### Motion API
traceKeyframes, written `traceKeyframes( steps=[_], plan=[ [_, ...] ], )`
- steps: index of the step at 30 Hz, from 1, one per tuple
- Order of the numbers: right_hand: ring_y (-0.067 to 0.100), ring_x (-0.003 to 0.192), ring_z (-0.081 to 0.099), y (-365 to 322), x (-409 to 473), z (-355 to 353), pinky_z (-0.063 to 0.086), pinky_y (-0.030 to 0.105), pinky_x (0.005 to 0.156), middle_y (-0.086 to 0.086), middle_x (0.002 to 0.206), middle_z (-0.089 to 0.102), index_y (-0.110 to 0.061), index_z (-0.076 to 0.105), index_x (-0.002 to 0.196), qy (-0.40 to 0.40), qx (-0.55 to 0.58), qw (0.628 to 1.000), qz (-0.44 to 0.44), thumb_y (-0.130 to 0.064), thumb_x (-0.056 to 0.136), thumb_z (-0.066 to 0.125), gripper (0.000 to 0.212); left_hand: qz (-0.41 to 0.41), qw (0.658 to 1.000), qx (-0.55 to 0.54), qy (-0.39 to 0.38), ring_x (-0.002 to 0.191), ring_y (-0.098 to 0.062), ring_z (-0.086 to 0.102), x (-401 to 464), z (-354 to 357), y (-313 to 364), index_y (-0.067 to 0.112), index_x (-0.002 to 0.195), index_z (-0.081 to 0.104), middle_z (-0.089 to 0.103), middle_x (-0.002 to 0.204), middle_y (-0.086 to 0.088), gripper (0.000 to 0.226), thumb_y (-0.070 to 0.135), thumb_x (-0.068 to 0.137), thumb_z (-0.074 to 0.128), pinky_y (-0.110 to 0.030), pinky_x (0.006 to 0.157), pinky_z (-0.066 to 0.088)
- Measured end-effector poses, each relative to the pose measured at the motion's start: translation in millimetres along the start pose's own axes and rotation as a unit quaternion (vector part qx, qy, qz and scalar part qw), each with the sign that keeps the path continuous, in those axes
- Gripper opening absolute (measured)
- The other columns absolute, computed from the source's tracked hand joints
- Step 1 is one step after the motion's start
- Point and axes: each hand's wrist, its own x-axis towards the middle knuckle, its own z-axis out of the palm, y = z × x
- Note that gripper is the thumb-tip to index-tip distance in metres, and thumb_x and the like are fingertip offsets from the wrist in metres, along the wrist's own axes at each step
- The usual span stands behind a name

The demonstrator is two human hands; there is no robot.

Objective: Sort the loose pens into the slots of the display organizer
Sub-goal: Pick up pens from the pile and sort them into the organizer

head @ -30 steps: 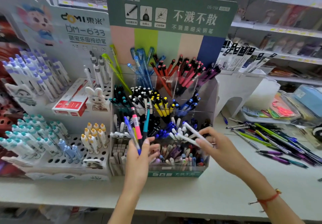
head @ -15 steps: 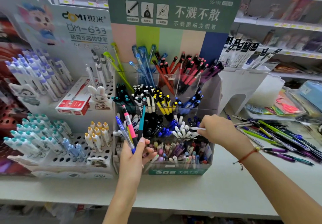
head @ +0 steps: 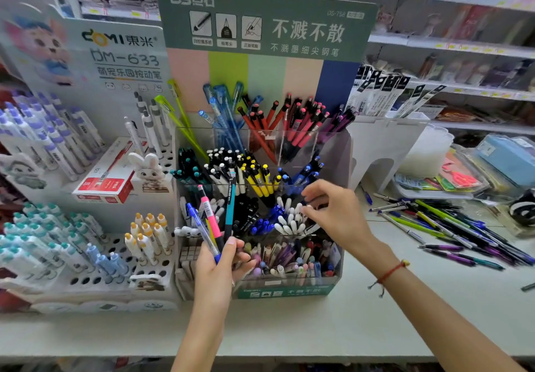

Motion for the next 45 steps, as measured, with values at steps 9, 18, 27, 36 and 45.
traceKeyframes(
  steps=[9,18,27,36,45],
  plan=[
    [0.014,0.128,0.051,33.9,-28.3,45.6,0.040,0.026,0.107,0.006,0.138,0.055,-0.008,0.051,0.137,0.109,-0.186,0.958,-0.190,-0.010,0.097,0.054,0.040,-0.037,0.999,0.001,-0.026,0.050,-0.011,0.062,3.6,1.3,-4.5,0.002,0.089,0.057,0.057,0.055,-0.004,0.014,0.011,0.097,0.049,-0.026,0.057,0.059],
    [0.020,0.131,0.045,39.5,-29.2,48.2,0.017,0.032,0.116,0.005,0.136,0.056,-0.010,0.041,0.143,-0.004,-0.307,0.941,-0.142,-0.036,0.102,0.031,0.050,-0.058,0.997,0.010,-0.058,0.058,-0.010,0.063,6.2,-1.7,-5.6,0.002,0.092,0.061,0.063,0.062,-0.002,0.014,0.012,0.096,0.052,-0.027,0.059,0.059],
    [0.001,0.084,0.059,-44.6,-37.6,31.0,0.048,0.016,0.077,-0.009,0.111,0.057,-0.026,0.046,0.132,-0.030,0.216,0.974,0.056,-0.036,0.099,0.046,0.034,-0.092,0.982,0.061,-0.155,0.065,-0.016,0.057,3.7,1.9,-6.3,0.008,0.100,0.059,0.060,0.075,-0.005,0.011,0.014,0.096,0.051,-0.026,0.060,0.056],
    [0.013,0.063,0.062,-96.6,-5.3,32.7,0.050,0.026,0.052,0.000,0.100,0.065,-0.017,0.050,0.119,-0.115,0.339,0.930,0.081,-0.027,0.092,0.061,0.031,-0.001,0.987,0.100,-0.128,0.059,-0.009,0.062,-0.1,-27.0,17.7,0.014,0.101,0.058,0.060,0.072,-0.007,0.012,0.009,0.095,0.049,-0.013,0.052,0.049],
    [0.016,0.064,0.067,-137.1,40.8,55.2,0.058,0.030,0.066,0.011,0.087,0.060,-0.013,0.044,0.108,-0.023,0.376,0.926,-0.008,-0.010,0.095,0.058,0.020,0.048,0.998,0.039,0.026,0.085,-0.008,0.071,9.3,-68.7,27.9,0.020,0.110,0.060,0.074,0.095,0.000,0.019,0.016,0.098,0.046,-0.023,0.071,0.058]
  ],
)
